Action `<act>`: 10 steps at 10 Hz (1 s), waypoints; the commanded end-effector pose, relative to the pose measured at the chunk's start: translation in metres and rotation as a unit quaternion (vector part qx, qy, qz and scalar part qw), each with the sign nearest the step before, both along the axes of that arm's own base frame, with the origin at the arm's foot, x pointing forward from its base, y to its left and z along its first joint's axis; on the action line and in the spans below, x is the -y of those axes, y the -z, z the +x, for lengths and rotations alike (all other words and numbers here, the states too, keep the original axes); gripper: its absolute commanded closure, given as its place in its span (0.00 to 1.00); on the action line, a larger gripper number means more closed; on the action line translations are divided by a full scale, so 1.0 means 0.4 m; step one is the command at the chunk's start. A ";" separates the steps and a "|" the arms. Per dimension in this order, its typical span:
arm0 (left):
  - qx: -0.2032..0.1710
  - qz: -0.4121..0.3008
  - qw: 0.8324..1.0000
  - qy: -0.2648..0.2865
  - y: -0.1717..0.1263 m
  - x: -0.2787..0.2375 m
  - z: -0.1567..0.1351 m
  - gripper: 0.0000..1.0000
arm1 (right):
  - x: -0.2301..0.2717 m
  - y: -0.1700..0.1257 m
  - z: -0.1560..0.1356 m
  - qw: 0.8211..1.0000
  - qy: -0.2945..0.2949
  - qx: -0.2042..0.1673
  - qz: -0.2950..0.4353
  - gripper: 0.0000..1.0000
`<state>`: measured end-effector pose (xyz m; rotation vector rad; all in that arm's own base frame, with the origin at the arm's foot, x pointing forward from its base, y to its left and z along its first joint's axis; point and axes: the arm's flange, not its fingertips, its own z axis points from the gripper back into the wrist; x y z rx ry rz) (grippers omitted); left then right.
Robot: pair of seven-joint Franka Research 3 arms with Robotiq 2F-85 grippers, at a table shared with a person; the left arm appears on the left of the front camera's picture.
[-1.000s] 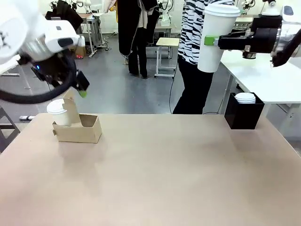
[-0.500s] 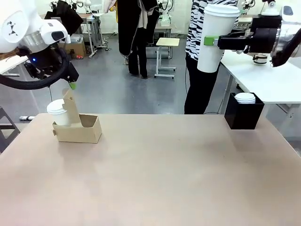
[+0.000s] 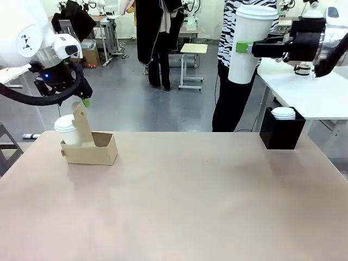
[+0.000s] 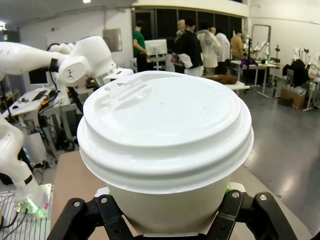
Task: Pour a drink into a cup and package it in a carrier.
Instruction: Position the Cup Carrier in the center of the table.
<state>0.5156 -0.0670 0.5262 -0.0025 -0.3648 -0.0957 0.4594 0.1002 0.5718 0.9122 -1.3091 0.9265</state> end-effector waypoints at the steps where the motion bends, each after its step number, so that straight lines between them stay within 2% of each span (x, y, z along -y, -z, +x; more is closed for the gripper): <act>1: -0.001 0.003 1.000 0.003 -0.014 -0.006 -0.019 0.00 | -0.005 -0.005 0.002 1.000 0.003 0.008 0.000 0.24; 3: -0.004 0.009 1.000 -0.015 0.003 0.015 0.000 0.00 | -0.005 -0.005 0.002 1.000 0.003 0.008 0.000 0.24; 5: -0.024 0.001 0.999 -0.023 0.014 0.018 0.039 0.00 | -0.005 -0.005 0.002 1.000 0.003 0.008 0.000 0.24; 7: -0.022 0.005 0.999 -0.032 0.029 0.015 0.058 0.00 | -0.005 -0.005 0.002 1.000 0.003 0.008 0.000 0.24; 8: -0.018 0.007 0.999 -0.038 0.035 0.013 0.060 0.59 | -0.005 -0.005 0.002 1.000 0.003 0.008 0.000 0.24; 10: -0.024 0.009 0.999 -0.046 0.036 0.013 0.060 0.59 | -0.005 -0.005 0.002 1.000 0.003 0.008 0.000 0.24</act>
